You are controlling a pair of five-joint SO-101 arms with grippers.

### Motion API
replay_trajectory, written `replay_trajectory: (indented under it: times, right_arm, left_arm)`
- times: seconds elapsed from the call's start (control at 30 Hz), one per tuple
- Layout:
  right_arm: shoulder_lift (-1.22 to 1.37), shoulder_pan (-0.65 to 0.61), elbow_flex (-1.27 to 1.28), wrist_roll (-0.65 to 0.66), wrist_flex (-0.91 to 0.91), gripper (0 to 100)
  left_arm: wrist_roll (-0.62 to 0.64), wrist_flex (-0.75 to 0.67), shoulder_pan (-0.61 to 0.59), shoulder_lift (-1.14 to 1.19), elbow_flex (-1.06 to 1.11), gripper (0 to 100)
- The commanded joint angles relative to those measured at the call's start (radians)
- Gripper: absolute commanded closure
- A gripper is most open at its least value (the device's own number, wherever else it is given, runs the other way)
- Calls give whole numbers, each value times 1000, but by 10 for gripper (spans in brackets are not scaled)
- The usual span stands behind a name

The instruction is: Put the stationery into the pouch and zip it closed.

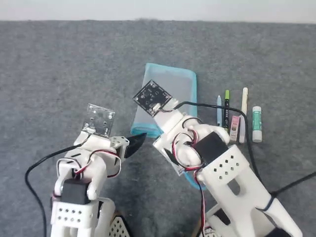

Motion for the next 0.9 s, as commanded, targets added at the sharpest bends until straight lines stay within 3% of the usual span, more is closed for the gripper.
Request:
replay_trajectory:
  times: [0.0, 0.6, 0.87]
  right_arm:
    - [-54, -16, -81, 14, 38, 992]
    - [-1, -19, -233, 25, 133, 992]
    - [-16, -19, -130, 54, 117, 992]
  left_arm:
    - [-48, -71, -48, -18, 13, 628]
    - [-74, -95, -92, -18, 47, 629]
    - [-61, -114, -89, -18, 42, 629]
